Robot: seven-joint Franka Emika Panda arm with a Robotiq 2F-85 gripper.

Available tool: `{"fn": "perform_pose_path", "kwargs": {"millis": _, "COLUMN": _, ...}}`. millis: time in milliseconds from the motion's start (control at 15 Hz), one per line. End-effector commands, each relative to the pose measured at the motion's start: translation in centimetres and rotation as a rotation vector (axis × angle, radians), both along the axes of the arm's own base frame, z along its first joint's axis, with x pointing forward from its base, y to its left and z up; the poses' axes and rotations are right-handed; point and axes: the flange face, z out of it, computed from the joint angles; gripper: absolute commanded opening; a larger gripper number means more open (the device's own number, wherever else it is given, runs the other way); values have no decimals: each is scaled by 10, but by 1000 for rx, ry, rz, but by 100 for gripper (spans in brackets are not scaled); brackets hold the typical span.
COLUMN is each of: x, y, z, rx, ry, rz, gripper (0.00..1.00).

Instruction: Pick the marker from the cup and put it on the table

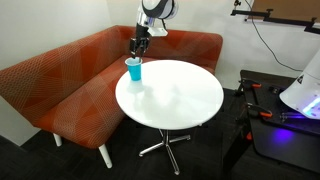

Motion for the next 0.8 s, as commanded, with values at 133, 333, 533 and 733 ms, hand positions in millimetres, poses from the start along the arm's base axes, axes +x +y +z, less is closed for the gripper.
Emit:
{"fn": "perform_pose_path", "kwargs": {"millis": 133, "x": 6, "y": -1, "z": 2, "rx": 13, "ry": 11, "rz": 0, "gripper": 68}}
{"fn": "perform_pose_path", "kwargs": {"millis": 333, "x": 5, "y": -1, "z": 1, "rx": 13, "ry": 11, "rz": -1, "gripper": 67}}
{"fn": "perform_pose_path", "kwargs": {"millis": 533, "x": 4, "y": -1, "z": -2, "rx": 14, "ry": 13, "rz": 0, "gripper": 64}}
{"fn": "perform_pose_path", "kwargs": {"millis": 733, "x": 4, "y": -1, "z": -3, "rx": 14, "ry": 14, "rz": -1, "gripper": 57}}
